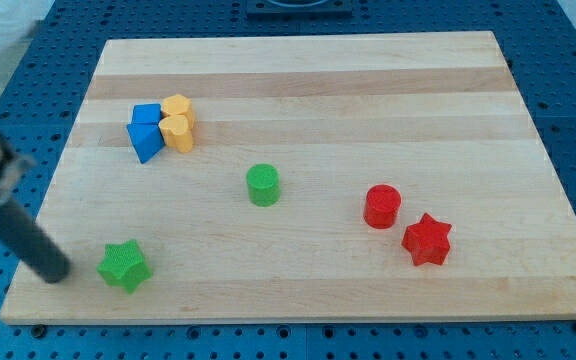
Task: Move green star on bottom right to green circle
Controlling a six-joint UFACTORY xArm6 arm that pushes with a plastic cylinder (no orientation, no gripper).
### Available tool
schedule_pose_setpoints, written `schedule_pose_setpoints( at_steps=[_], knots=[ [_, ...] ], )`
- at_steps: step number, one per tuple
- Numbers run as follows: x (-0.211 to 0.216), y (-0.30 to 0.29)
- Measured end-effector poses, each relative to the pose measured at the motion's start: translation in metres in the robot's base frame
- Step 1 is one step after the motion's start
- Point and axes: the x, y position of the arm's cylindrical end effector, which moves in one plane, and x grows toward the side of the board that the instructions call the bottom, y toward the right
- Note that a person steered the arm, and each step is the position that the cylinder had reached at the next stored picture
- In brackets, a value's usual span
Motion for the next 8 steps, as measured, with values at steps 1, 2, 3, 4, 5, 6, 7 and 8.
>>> schedule_pose_setpoints(
  at_steps=[1, 2, 3, 4, 5, 6, 7, 8],
  knots=[
    [-0.003, 0.077],
    [-0.013, 0.102],
    [0.018, 0.076],
    [0.039, 0.066],
    [0.025, 0.12],
    [-0.023, 0.194],
    [-0.048, 0.227],
    [0.0, 0.191]
  ],
)
